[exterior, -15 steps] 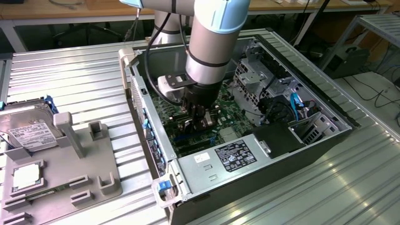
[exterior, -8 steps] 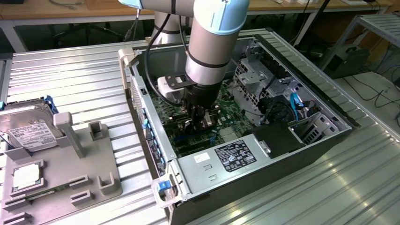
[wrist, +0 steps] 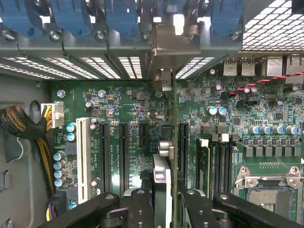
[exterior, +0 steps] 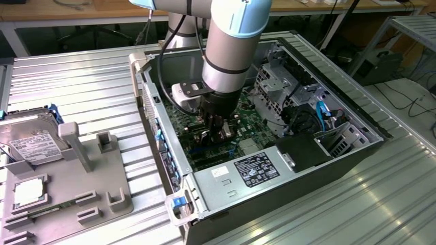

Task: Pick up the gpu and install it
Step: 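Insert the gpu into the slot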

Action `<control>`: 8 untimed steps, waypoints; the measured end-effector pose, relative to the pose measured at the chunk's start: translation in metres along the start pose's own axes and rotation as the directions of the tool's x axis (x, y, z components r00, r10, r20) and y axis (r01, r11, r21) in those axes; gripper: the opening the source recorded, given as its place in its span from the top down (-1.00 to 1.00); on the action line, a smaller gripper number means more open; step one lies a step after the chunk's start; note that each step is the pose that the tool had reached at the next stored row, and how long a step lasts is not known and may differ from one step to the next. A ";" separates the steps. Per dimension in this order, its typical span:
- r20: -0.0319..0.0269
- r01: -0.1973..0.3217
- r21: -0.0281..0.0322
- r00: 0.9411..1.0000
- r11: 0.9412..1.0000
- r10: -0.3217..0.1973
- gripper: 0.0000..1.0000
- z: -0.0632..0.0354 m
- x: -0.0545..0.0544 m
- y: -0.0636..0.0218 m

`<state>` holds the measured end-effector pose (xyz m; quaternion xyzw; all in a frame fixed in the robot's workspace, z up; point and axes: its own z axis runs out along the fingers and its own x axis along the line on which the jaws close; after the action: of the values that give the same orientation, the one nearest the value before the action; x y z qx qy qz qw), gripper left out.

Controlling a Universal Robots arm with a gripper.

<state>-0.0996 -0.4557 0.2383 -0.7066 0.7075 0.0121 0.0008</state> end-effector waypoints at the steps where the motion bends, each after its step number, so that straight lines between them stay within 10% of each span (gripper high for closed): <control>1: 0.000 0.000 0.000 1.000 1.000 0.000 0.44 0.0000 0.000 0.0000; 8: 0.000 0.000 0.000 1.000 1.000 0.000 0.44 -0.0059 0.000 0.0002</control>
<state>-0.0997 -0.4556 0.2442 -0.7065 0.7076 0.0122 0.0009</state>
